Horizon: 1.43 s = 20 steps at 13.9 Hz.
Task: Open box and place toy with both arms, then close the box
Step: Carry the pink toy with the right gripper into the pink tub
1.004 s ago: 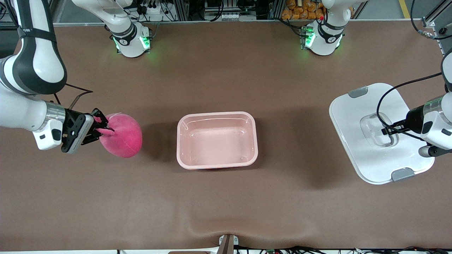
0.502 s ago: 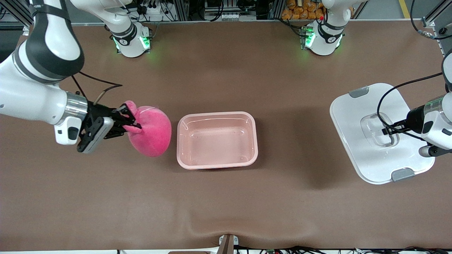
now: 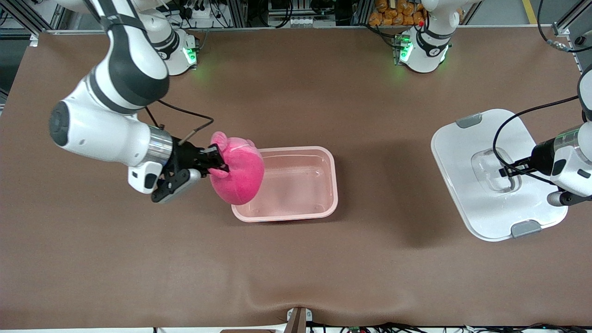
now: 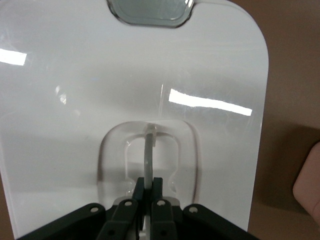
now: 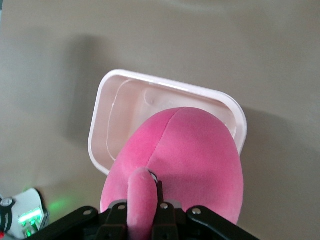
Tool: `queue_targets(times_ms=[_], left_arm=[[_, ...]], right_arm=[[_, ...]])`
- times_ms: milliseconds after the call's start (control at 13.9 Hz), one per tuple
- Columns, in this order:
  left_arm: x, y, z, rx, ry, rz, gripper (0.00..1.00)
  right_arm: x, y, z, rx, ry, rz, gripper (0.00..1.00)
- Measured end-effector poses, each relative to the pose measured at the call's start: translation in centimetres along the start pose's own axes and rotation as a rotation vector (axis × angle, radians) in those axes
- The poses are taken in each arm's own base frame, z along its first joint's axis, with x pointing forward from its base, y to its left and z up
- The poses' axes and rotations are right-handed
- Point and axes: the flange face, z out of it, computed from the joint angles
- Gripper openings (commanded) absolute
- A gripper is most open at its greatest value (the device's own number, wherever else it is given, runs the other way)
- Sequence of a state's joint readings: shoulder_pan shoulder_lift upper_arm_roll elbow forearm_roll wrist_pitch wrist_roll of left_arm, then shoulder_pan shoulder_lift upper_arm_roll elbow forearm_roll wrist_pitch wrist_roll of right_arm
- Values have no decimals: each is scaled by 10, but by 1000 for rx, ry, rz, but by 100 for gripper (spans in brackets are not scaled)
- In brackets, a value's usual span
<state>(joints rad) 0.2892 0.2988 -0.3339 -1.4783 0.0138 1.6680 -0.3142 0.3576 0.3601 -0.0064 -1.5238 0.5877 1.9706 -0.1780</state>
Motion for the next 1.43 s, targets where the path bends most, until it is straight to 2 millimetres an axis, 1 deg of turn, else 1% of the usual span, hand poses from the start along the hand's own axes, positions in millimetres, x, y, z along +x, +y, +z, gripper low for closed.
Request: queue_targets(times_ms=[143, 359, 645, 789, 932, 1219, 1434], left_arm=[[1, 0, 2, -2, -5, -1, 0], [2, -1, 5, -2, -9, -2, 0], [4, -5, 8, -2, -14, -9, 0], [5, -6, 9, -3, -16, -11, 0], [5, -7, 10, -3, -18, -11, 0], [6, -8, 11, -18, -24, 5, 0], [10, -23, 10, -37, -27, 20, 0]], right_arm=[[5, -3, 15, -6, 13, 4, 0], [8, -4, 29, -9, 9, 1, 0], [8, -24, 45, -9, 8, -29, 0], [7, -30, 50, -8, 4, -38, 0], [7, -30, 57, -9, -5, -38, 0], [8, -23, 72, -15, -16, -29, 0], [9, -19, 78, -22, -16, -27, 0]])
